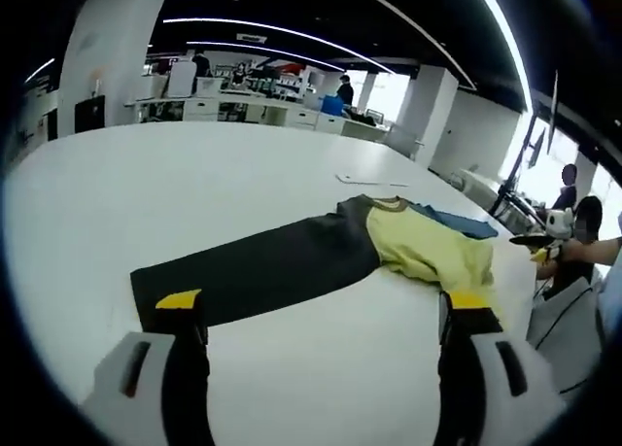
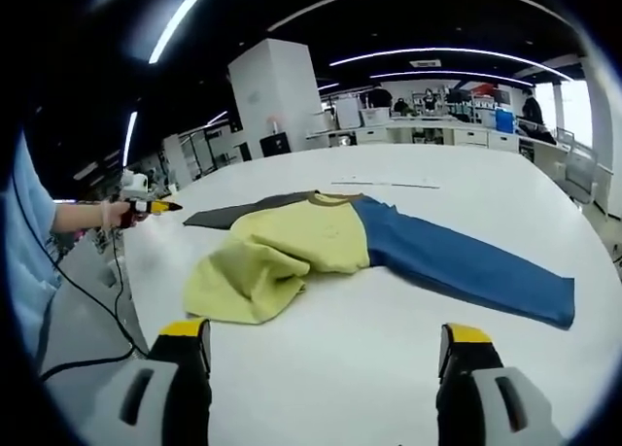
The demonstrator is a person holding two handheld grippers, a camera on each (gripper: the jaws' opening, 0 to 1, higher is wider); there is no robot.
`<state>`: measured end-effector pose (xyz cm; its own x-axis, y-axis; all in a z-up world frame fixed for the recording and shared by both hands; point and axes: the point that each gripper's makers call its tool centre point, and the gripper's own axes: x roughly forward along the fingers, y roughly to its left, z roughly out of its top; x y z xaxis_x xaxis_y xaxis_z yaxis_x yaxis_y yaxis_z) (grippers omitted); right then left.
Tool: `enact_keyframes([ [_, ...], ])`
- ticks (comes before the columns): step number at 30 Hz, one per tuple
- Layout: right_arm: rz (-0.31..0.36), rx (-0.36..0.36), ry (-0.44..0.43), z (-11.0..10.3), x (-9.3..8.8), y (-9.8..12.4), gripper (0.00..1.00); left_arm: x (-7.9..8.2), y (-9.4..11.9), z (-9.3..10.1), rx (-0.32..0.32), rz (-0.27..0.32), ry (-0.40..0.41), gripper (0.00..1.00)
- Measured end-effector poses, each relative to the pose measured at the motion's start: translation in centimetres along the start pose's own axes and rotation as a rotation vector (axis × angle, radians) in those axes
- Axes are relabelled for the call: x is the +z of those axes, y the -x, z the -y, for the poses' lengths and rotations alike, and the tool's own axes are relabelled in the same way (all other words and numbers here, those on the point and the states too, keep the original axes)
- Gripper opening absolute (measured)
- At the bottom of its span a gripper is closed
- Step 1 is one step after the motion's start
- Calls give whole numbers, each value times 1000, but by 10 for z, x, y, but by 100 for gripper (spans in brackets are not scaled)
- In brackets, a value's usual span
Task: Fold the garment on the visible template until the final outline fits inside the template.
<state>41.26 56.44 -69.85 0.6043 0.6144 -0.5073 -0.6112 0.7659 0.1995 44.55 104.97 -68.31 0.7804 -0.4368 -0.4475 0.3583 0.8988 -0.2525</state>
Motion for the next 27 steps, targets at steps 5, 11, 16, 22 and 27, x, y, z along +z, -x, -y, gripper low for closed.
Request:
enact_keyframes([
  [5, 20, 2, -4, -5, 3, -2, 97, 4, 3, 34, -63, 5, -30, 94],
  [11, 17, 17, 0, -15, 1, -6, 95, -1, 5, 75, -155, -16, -78, 93],
  [16, 13, 23, 6, -13, 0, -6, 94, -9, 8, 92, -186, -35, -83, 92],
  [22, 13, 19, -3, -6, 0, -13, 89, -11, 9, 102, -206, -40, -78, 90],
  [27, 12, 23, -1, -4, 6, -31, 79, -12, 13, 106, -213, -31, -64, 88],
])
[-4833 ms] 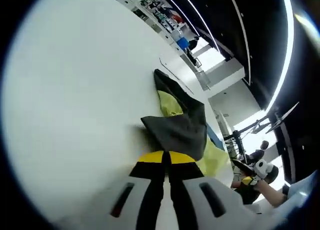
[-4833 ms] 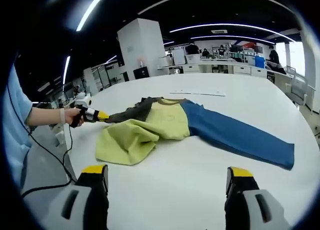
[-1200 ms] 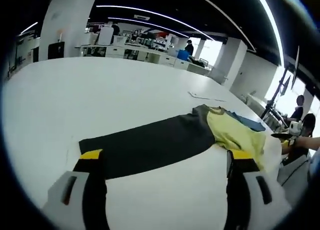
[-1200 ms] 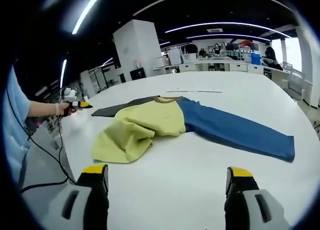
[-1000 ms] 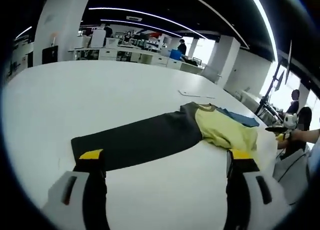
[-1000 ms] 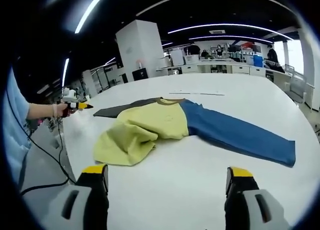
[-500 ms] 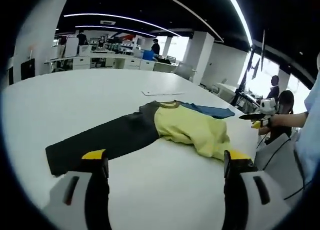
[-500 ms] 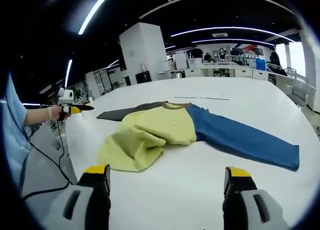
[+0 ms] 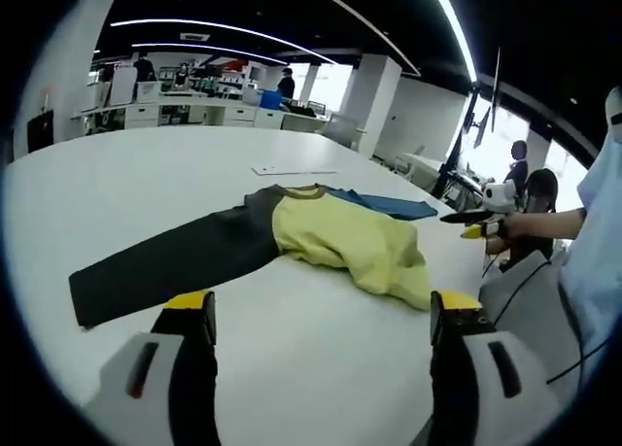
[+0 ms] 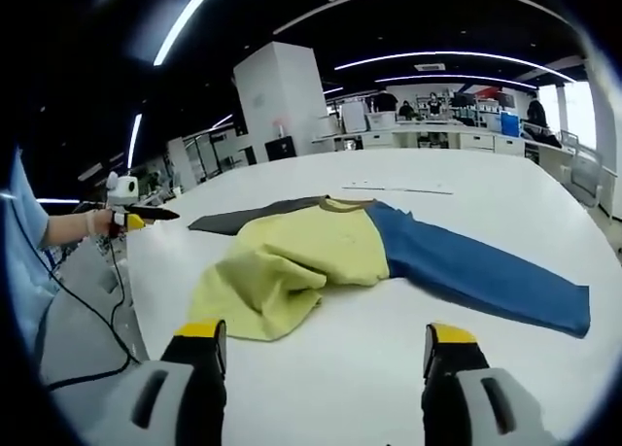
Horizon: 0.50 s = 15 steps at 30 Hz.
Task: Fold the garment on the visible template until the final outline fits inside the template.
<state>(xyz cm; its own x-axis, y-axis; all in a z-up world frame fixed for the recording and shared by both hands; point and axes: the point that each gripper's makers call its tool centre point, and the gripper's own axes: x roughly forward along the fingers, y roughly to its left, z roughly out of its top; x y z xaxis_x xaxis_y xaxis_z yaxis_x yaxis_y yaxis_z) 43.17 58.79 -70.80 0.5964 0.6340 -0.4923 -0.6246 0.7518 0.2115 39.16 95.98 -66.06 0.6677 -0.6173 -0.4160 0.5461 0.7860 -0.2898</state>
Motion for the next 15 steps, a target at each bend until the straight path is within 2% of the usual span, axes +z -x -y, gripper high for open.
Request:
enact_keyframes([
  [4, -17, 18, -10, -3, 1, -18, 68, -4, 2, 3, -5, 1, 12, 88],
  [6, -35, 1, 14, -2, 1, -33, 62, -6, 3, 4, -4, 1, 17, 87],
  [9, -36, 14, -11, -7, 3, -50, 54, -6, 6, 5, 1, 16, 39, 87],
  [15, -60, 27, -8, -14, 2, -71, 47, -8, 15, 5, 11, 26, 56, 87],
])
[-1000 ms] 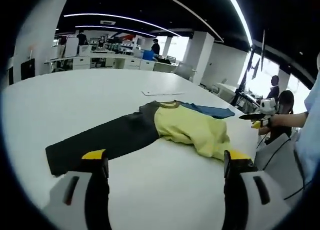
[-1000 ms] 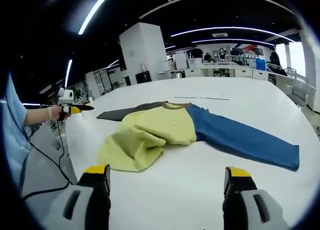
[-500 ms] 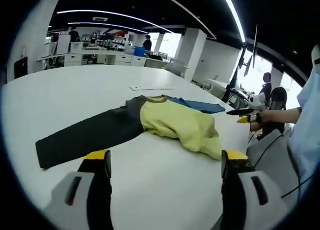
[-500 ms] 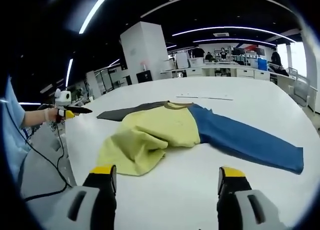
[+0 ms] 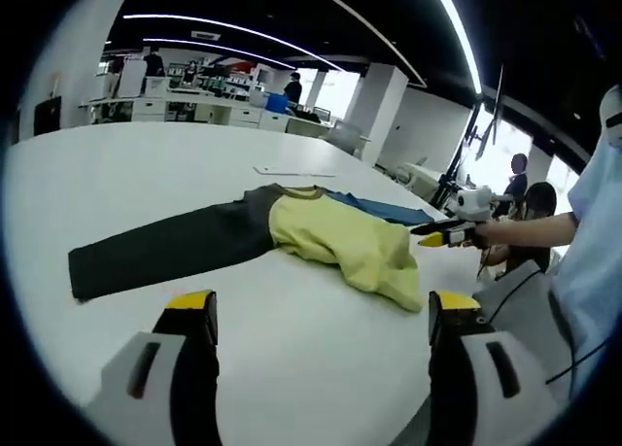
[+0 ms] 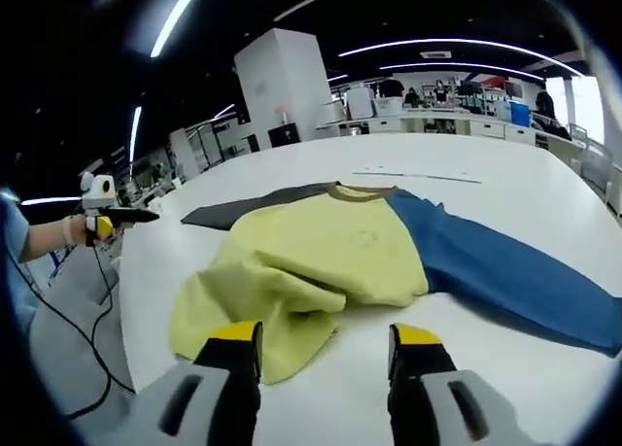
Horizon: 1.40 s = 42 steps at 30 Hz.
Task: Fold the garment on the visible template until the final outline fits inside the template.
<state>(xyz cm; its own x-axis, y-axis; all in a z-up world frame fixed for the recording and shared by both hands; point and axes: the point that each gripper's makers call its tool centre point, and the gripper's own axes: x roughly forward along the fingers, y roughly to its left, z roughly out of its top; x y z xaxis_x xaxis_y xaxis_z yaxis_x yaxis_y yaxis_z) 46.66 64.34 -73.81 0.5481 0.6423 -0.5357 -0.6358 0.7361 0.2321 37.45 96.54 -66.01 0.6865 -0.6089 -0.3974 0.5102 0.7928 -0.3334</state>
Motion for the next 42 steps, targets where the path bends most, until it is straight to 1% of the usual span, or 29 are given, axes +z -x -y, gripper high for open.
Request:
enact_keyframes([
  [3, -15, 4, -13, 1, -1, -5, 45, 2, 7, -2, 13, 16, 9, 87],
  [8, -34, 11, -16, 2, -4, -14, 39, 0, 14, -2, 26, 30, 20, 87],
  [10, -69, 7, 0, 1, -8, -18, 35, -1, 16, -2, 28, 38, 25, 86],
  [13, -75, 11, 1, 2, -10, -23, 29, -5, 18, -1, 32, 41, 35, 86],
  [14, -92, 6, -8, 2, -13, -25, 27, -6, 18, -1, 34, 39, 39, 86],
  [17, -101, 9, -17, 2, -15, -28, 18, -10, 21, -2, 42, 36, 52, 86],
  [20, -110, 2, -23, 2, -17, -27, 6, -10, 23, -3, 44, 48, 66, 85],
  [21, -108, 9, -43, 0, -18, -25, 0, -10, 23, -2, 46, 47, 66, 85],
  [27, -96, 9, -55, -6, -20, -10, 0, -16, 18, 2, 37, 38, 70, 84],
  [33, -66, -14, -55, -8, -20, 17, 0, -21, 7, 11, 12, 26, 68, 83],
  [36, -56, -23, -60, -7, -22, 29, 0, -22, 0, 15, 0, 24, 64, 80],
  [40, -32, -43, -87, -5, -24, 43, 0, -22, -10, 20, -10, 25, 40, 71],
  [42, -28, -49, -93, -5, -27, 49, 0, -22, -17, 23, -15, 23, 33, 71],
])
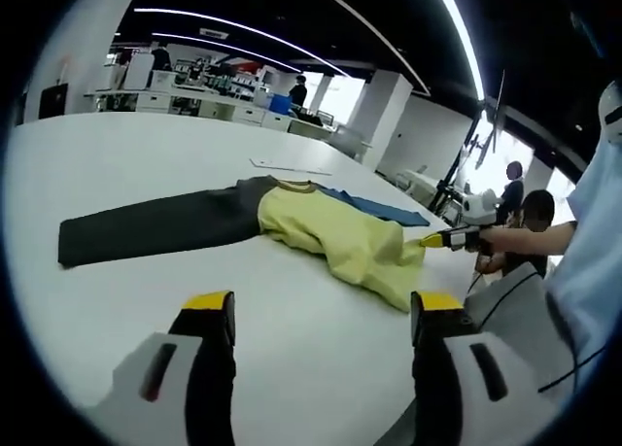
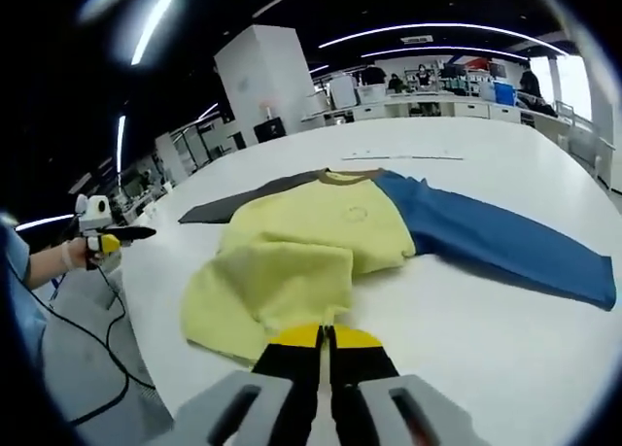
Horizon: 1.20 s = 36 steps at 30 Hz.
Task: Fold the garment on the visible template until the final outline fits inside the template.
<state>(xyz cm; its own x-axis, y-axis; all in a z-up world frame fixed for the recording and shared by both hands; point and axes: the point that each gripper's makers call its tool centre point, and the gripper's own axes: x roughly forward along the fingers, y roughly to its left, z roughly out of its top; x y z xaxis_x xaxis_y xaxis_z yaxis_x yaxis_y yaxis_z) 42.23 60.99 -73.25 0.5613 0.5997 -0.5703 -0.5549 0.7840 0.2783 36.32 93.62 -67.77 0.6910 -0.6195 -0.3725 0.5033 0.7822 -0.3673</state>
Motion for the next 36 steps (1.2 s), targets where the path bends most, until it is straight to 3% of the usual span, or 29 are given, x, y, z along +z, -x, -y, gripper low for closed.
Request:
enact_keyframes([
  [10, 12, -21, -32, 0, -12, 17, 0, -5, -36, 23, -59, -35, -63, 57],
  [14, 14, -22, -52, -1, -16, 17, 0, -9, -57, 34, -91, -54, -65, 57],
  [16, 14, -24, -53, -2, -17, 18, 0, -20, -68, 39, -110, -110, -54, 45],
  [18, 15, -23, -58, -2, -18, 18, 0, -26, -81, 42, -129, -130, -19, 35],
  [22, 17, -24, -68, -2, -20, 18, 0, -36, -105, 33, -91, -177, 15, 20],
  [27, 20, -23, -71, -2, -20, 19, 0, -43, -123, 15, -21, -221, 71, 20],
  [30, 19, -23, -76, -2, -20, 19, 0, -43, -130, 18, -32, -215, 143, 17],
  [36, 18, -23, -81, -2, -22, 20, 0, -45, -142, 18, -23, -212, 176, 16],
])
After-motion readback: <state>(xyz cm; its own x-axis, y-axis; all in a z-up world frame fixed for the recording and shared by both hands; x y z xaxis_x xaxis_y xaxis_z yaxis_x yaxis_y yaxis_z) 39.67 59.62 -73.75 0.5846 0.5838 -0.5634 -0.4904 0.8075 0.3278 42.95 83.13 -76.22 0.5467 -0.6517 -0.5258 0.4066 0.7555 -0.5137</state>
